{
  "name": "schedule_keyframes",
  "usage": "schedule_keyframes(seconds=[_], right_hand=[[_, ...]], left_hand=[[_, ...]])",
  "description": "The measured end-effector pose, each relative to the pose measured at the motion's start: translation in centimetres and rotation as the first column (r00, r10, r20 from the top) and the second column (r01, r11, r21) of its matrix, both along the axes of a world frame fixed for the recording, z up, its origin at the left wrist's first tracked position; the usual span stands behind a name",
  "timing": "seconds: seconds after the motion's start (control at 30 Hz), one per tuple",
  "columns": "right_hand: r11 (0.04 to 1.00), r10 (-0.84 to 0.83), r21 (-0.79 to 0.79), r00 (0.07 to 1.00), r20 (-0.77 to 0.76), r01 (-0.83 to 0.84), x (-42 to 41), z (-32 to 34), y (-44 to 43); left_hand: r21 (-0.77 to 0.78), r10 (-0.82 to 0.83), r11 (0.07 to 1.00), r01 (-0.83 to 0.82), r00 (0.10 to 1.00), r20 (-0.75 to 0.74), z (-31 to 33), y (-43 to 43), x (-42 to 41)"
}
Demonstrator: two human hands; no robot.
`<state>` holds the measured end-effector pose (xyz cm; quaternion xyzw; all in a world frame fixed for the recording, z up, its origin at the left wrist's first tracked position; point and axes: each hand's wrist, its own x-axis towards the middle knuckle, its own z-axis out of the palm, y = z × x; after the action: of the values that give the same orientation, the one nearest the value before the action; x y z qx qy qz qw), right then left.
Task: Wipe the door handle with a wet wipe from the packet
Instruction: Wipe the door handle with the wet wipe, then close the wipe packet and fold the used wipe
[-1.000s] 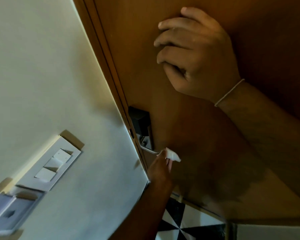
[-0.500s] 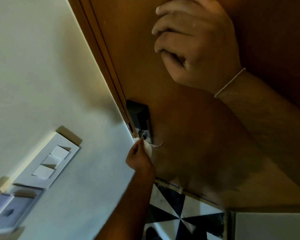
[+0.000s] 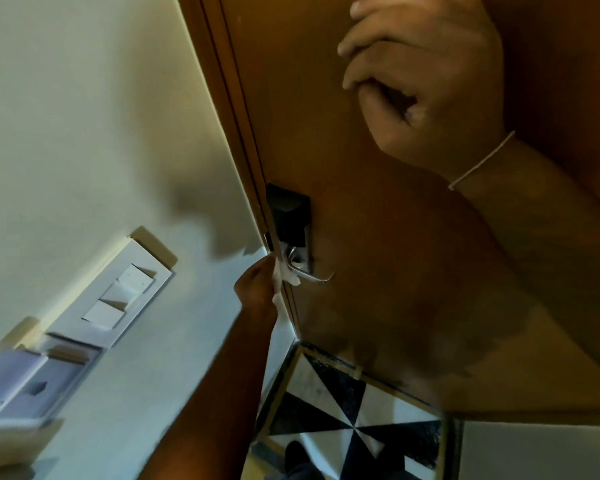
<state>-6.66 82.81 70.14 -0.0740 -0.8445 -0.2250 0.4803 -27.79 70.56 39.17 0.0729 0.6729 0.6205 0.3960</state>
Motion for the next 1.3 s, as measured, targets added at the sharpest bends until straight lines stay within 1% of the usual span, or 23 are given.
schedule_keyframes(seconds=[0.1, 0.17, 0.2, 0.23, 0.27, 0.3, 0.33, 0.37, 0.4, 0.47, 0.53, 0.6, 0.73, 0.77, 0.8, 0.83, 0.9, 0.97, 1.0, 1.03, 1.07, 1.17, 1.3], right_hand=[[0.943, 0.045, -0.314, 0.978, -0.205, -0.109, -0.4, -3.5, -2.4], [0.763, 0.027, -0.619, 0.966, -0.256, -0.185, -1.1, -8.7, -5.8], [0.608, 0.003, -0.775, 0.977, -0.213, -0.171, -1.5, -11.7, -7.7], [0.379, -0.014, -0.917, 0.990, -0.140, -0.124, -2.0, -14.7, -9.6], [0.088, 0.011, -0.995, 0.999, -0.044, -0.045, -2.7, -17.7, -11.4], [-0.211, 0.084, -0.976, 0.996, 0.040, 0.057, -3.4, -20.2, -13.0], [-0.450, 0.186, -0.881, 0.980, 0.068, 0.146, -4.3, -22.4, -14.5], [-0.620, 0.268, -0.760, 0.963, 0.029, 0.196, -5.1, -24.3, -15.9], [-0.747, 0.294, -0.637, 0.954, -0.059, 0.190, -5.6, -25.7, -17.2], [-0.845, 0.282, -0.509, 0.945, -0.164, 0.164, -7.1, -27.6, -19.4], [-0.839, 0.294, -0.514, 0.943, -0.153, 0.178, -8.4, -29.4, -20.7], [-0.764, 0.469, -0.551, 0.876, -0.118, 0.335, -10.0, -31.4, -23.3], [-0.417, 0.815, -0.636, 0.577, 0.054, 0.649, -10.8, -35.2, -30.4], [-0.314, 0.871, -0.639, 0.481, 0.100, 0.702, -10.9, -36.5, -33.1], [-0.239, 0.886, -0.652, 0.436, 0.156, 0.719, -10.6, -37.2, -34.3], [-0.144, 0.907, -0.666, 0.366, 0.207, 0.732, -10.6, -38.2, -36.3], [0.024, 0.918, -0.661, 0.246, 0.312, 0.750, -10.4, -39.3, -39.7], [0.164, 0.910, -0.636, 0.132, 0.392, 0.754, -10.5, -40.5, -43.5], [0.241, 0.902, -0.631, 0.070, 0.426, 0.737, -10.6, -41.6, -46.0], [0.305, 0.892, -0.630, 0.016, 0.451, 0.715, -10.6, -42.6, -48.1], [0.362, 0.878, -0.636, -0.021, 0.478, 0.681, -10.6, -43.6, -50.1], [0.504, 0.829, -0.628, -0.126, 0.546, 0.593, -10.3, -48.5, -57.2], [0.603, 0.797, -0.657, -0.310, 0.518, 0.453, -9.0, -56.1, -67.2]], left_hand=[[-0.002, 0.039, 0.999, -0.039, 0.999, 0.016, 1.0, -3.3, 0.3], [0.027, 0.035, 0.999, -0.037, 0.998, 0.059, 1.5, -6.0, 0.6], [0.062, 0.002, 0.998, -0.007, 0.997, 0.077, 2.1, -7.5, 0.9], [0.081, -0.047, 0.996, 0.042, 0.997, 0.058, 2.7, -8.9, 1.4], [0.096, -0.078, 0.992, 0.075, 0.997, 0.027, 3.5, -10.4, 2.0], [0.112, -0.098, 0.989, 0.100, 0.995, -0.016, 3.9, -11.9, 2.6], [0.127, -0.084, 0.988, 0.090, 0.995, -0.054, 4.5, -13.4, 3.1], [0.129, -0.056, 0.989, 0.067, 0.995, -0.085, 4.6, -14.9, 3.4], [0.116, -0.013, 0.993, 0.028, 0.993, -0.121, 4.8, -16.2, 3.8], [0.037, 0.063, 0.998, -0.055, 0.962, -0.265, 3.9, -19.4, 3.7], [-0.065, 0.058, 0.994, -0.093, 0.909, -0.413, 2.3, -22.5, 3.9], [-0.151, 0.059, 0.978, -0.145, 0.882, -0.467, 0.1, -27.3, 5.0], [-0.328, -0.046, 0.932, -0.151, 0.851, -0.523, -4.4, -37.6, 9.5], [-0.395, -0.045, 0.900, -0.184, 0.862, -0.505, -5.5, -41.2, 11.7], [-0.434, -0.038, 0.882, -0.185, 0.889, -0.457, -6.8, -43.6, 13.5], [-0.460, 0.059, 0.850, -0.256, 0.915, -0.399, -8.0, -46.6, 15.9], [-0.544, 0.364, 0.706, -0.454, 0.891, -0.270, -10.8, -52.1, 20.8], [-0.662, 0.732, 0.419, -0.622, 0.662, -0.159, -13.5, -57.6, 25.8], [-0.740, 0.838, 0.270, -0.615, 0.529, -0.134, -15.1, -60.4, 28.6], [-0.800, 0.881, 0.163, -0.577, 0.450, -0.144, -16.4, -62.8, 31.0], [-0.847, 0.899, 0.112, -0.520, 0.417, -0.137, -17.9, -64.7, 33.2], [-0.928, 0.859, 0.152, -0.340, 0.510, -0.047, -23.7, -68.5, 36.5], [-0.906, 0.768, 0.236, -0.352, 0.639, -0.048, -30.5, -70.5, 34.0]])
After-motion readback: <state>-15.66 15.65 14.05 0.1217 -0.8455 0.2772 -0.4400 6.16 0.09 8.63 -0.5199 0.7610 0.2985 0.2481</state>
